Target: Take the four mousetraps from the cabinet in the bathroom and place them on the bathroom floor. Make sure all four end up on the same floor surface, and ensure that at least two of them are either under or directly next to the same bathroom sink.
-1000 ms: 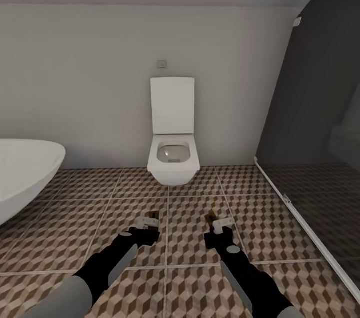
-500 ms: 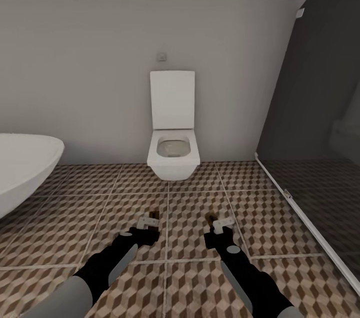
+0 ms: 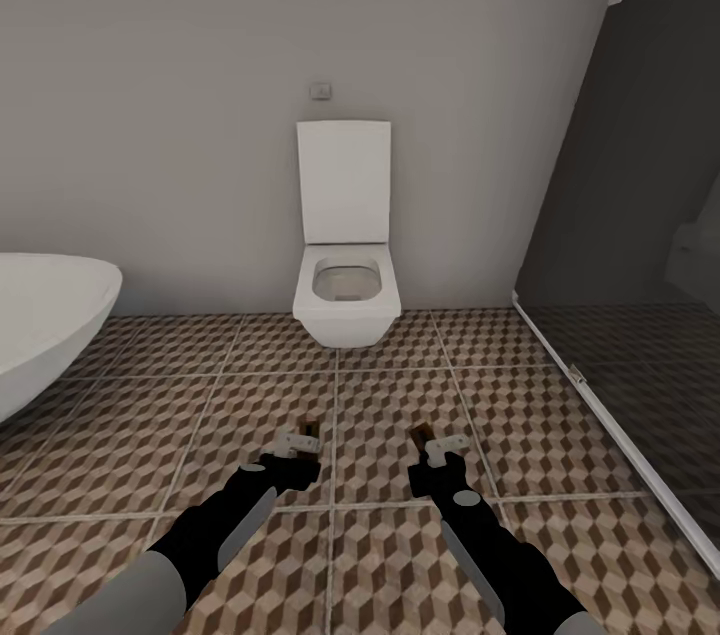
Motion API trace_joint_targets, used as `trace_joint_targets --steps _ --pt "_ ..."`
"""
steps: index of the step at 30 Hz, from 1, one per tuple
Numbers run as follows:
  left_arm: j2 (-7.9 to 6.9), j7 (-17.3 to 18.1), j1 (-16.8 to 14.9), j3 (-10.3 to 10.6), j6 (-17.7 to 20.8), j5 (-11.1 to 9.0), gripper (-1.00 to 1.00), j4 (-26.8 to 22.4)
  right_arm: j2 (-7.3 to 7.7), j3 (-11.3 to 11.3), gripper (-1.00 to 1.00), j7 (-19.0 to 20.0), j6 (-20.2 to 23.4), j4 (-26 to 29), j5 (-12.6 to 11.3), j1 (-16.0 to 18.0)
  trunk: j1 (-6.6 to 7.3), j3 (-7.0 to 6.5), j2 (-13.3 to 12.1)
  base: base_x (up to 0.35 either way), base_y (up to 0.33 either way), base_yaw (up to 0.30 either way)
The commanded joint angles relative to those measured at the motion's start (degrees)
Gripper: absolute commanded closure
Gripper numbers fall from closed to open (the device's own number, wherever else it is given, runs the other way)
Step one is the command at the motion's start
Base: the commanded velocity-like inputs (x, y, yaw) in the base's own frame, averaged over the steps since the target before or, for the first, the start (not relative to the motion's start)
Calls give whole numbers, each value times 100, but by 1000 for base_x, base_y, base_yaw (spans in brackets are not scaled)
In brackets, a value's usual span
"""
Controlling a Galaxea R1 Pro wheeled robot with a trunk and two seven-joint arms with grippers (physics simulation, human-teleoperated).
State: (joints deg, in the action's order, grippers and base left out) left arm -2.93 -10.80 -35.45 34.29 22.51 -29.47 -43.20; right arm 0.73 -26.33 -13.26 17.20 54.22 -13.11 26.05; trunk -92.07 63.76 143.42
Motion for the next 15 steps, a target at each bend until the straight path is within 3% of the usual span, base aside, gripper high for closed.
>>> trace_joint_targets --steps 1,15 --pt "-8 -55 -5 37 17 -50 100 -13 9 -30 100 -64 18 10 -60 5 1 5 2 0 0 0" --pt "-4 -54 -5 37 17 -50 100 -6 6 -30 100 -64 20 10 -60 5 1 5 2 0 0 0"
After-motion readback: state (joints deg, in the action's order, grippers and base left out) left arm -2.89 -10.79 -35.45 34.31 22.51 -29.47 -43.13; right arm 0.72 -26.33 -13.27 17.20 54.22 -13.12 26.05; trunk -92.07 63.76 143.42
